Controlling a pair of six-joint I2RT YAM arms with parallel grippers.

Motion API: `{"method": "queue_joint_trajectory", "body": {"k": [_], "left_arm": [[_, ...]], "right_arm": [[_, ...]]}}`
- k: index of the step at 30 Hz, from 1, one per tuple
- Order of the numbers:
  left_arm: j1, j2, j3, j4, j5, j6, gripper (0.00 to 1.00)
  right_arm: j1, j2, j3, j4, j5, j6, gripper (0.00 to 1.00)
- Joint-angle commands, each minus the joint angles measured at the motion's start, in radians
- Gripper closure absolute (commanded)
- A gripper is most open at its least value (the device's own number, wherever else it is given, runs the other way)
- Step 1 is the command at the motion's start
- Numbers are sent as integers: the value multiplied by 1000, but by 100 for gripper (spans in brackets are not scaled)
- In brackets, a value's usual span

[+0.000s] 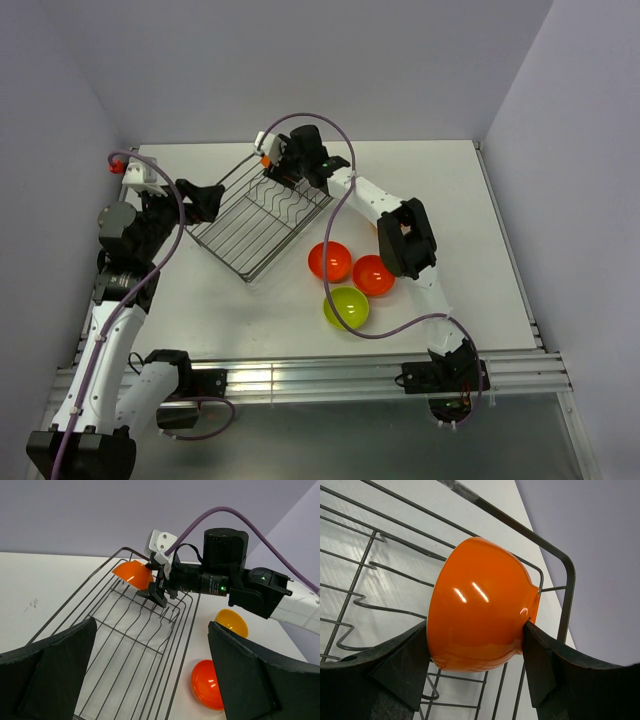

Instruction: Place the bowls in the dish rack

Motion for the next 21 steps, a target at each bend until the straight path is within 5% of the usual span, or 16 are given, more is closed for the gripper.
{"method": "queue_joint_trajectory", "body": {"k": [1,12,16,21], "left_arm": [[6,-17,-8,29,25,-15,0],[7,-27,-8,20,37,-6,0],[10,-30,-12,23,42,-6,1],[10,-22,-12,29,49,-8,0]], "right_arm": [[0,13,35,26,-11,-24,98],[8,58,80,16,13,-35,80],[8,61,84,19,25,-21,52],[11,48,74,23,30,-21,37]]}}
